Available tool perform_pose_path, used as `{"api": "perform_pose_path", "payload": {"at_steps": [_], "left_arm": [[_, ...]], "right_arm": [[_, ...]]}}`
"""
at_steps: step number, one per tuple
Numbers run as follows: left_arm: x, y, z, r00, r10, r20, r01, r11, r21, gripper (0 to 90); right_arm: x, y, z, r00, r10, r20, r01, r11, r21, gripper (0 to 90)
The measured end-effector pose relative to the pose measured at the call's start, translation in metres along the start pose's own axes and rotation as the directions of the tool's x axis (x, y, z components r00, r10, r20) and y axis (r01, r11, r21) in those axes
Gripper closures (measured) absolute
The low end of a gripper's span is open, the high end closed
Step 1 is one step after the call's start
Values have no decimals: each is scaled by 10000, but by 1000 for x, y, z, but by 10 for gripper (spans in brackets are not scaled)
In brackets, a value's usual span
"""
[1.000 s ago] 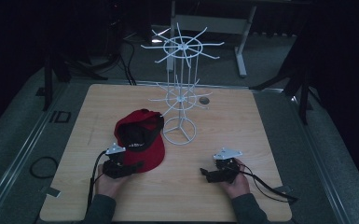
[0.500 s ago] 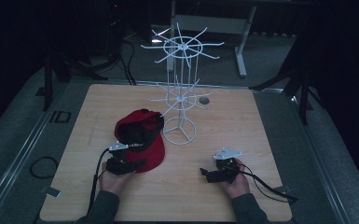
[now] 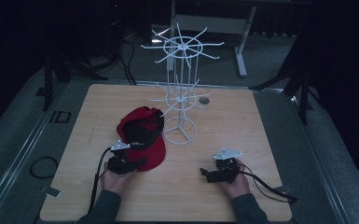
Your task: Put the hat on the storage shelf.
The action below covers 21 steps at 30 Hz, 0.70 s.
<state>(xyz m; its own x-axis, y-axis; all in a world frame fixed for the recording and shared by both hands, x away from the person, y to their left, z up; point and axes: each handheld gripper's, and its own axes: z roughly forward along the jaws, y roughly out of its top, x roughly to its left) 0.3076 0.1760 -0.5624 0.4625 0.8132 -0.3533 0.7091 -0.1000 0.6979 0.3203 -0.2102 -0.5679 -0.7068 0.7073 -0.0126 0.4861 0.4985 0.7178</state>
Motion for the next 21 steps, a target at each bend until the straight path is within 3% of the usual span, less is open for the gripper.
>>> {"api": "perform_pose_path", "payload": {"at_steps": [10, 15, 21], "left_arm": [[4, 0, -13, 9985, -402, -384, 367, 9954, -881, 785], [5, 1, -20, 9979, -311, -570, 233, 9908, -1331, 827], [7, 0, -23, 9967, -281, -761, 164, 9885, -1503, 832]], "right_arm": [[0, 0, 0, 10000, -1, 0, 1, 10000, 2, 136], [0, 0, 0, 10000, 0, -1, 0, 10000, 5, 136], [0, 0, 0, 10000, -3, -1, 3, 10000, 11, 136]]}}
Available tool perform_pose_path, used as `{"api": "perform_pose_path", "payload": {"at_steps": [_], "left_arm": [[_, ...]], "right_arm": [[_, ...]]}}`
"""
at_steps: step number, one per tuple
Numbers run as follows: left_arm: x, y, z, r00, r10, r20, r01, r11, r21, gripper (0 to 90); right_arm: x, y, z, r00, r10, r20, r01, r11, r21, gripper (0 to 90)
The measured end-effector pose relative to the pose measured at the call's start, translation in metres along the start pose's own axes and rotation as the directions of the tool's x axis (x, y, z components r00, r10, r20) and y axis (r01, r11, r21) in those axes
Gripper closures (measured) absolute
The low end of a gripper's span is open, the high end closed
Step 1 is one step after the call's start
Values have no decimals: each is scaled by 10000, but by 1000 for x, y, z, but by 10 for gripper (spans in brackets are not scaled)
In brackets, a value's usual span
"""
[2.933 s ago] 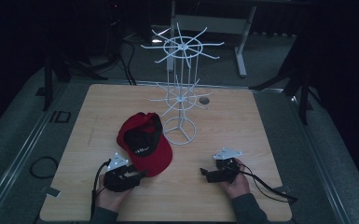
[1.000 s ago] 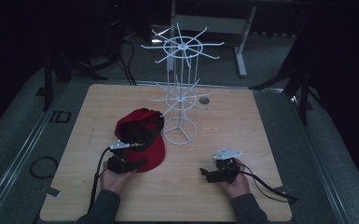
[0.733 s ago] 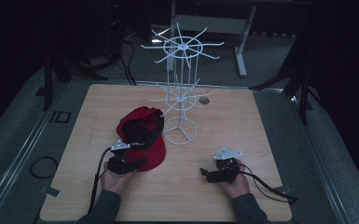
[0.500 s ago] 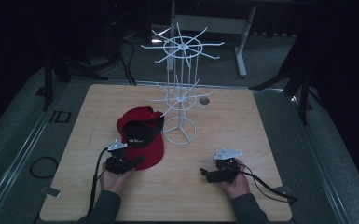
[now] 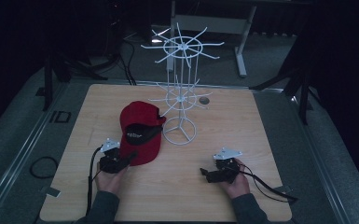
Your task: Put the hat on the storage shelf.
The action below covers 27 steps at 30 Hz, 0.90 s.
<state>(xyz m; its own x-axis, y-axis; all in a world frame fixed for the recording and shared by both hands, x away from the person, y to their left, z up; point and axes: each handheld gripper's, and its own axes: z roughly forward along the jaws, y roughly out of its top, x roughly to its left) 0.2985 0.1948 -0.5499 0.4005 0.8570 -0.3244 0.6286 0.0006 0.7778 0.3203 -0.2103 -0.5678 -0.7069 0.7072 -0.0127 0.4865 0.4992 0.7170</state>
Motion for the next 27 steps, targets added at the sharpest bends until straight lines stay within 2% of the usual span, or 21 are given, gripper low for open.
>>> {"api": "perform_pose_path", "payload": {"at_steps": [12, 27], "left_arm": [[4, 2, -7, 9993, 2, -380, -12, 9996, -265, 833], [5, 4, -15, 9982, -40, -604, -3, 9976, -697, 835]], "right_arm": [[0, 0, 0, 10000, 6, 0, -6, 10000, -6, 136], [0, 0, 0, 10000, 5, -3, -5, 10000, -10, 136]]}}
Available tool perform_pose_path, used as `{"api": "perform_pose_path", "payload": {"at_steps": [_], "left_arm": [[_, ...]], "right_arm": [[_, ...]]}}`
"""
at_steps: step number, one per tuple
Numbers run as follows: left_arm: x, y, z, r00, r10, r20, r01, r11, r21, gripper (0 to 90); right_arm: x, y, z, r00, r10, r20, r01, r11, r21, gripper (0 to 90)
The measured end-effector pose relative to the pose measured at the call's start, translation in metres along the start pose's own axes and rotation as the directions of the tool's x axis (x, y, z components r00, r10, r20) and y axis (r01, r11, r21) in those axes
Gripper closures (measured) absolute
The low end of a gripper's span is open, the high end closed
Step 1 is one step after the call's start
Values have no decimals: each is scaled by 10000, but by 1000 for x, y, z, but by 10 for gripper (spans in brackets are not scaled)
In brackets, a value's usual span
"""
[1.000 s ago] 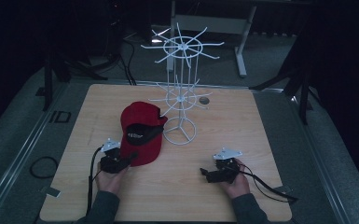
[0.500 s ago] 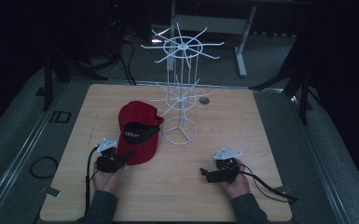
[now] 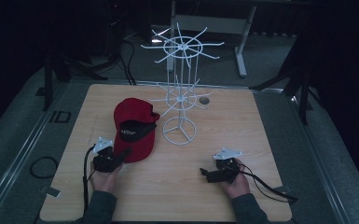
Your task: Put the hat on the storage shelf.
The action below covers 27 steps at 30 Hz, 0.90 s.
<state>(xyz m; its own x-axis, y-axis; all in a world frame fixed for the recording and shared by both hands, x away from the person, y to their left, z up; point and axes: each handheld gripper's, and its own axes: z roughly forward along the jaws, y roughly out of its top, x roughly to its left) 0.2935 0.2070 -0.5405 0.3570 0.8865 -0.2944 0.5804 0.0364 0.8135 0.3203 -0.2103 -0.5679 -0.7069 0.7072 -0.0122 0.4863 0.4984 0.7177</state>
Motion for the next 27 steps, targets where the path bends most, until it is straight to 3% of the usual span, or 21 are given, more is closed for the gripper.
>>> {"api": "perform_pose_path", "payload": {"at_steps": [27], "left_arm": [[2, 15, -18, 9991, 35, -428, -72, 9962, -872, 836]], "right_arm": [[0, 0, 0, 10000, -18, 3, 18, 10000, -7, 136]]}}
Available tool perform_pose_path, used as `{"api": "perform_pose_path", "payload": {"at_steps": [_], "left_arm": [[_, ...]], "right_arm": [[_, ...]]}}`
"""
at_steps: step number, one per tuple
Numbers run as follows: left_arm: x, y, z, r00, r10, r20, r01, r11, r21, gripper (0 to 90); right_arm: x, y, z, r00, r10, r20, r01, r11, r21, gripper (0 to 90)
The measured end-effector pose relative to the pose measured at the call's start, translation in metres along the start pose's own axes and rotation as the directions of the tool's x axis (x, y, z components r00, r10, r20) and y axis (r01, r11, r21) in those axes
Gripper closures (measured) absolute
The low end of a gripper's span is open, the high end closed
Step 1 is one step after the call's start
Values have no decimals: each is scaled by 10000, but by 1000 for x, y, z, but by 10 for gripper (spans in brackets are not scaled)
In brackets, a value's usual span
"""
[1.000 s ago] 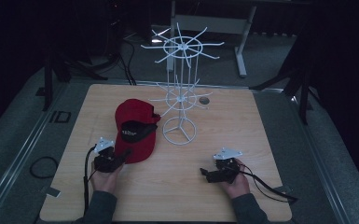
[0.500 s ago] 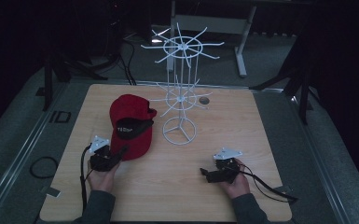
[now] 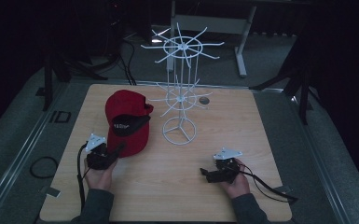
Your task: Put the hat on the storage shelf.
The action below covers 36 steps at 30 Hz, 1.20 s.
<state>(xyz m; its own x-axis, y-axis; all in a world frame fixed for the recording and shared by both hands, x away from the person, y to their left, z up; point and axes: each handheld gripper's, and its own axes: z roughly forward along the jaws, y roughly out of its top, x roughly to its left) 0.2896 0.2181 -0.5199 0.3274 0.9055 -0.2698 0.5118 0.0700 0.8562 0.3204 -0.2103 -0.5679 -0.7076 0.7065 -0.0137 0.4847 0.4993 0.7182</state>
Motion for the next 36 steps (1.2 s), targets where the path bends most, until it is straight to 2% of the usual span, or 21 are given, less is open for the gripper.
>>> {"api": "perform_pose_path", "payload": {"at_steps": [15, 36], "left_arm": [[3, 9, -4, 9997, -154, -169, 148, 9993, -350, 836], [2, 31, -8, 9988, -332, -360, 294, 9945, -1008, 835]], "right_arm": [[0, 0, 0, 10000, 1, 0, -1, 10000, 0, 136], [0, 0, 0, 10000, 14, -3, -14, 10000, 11, 136]]}}
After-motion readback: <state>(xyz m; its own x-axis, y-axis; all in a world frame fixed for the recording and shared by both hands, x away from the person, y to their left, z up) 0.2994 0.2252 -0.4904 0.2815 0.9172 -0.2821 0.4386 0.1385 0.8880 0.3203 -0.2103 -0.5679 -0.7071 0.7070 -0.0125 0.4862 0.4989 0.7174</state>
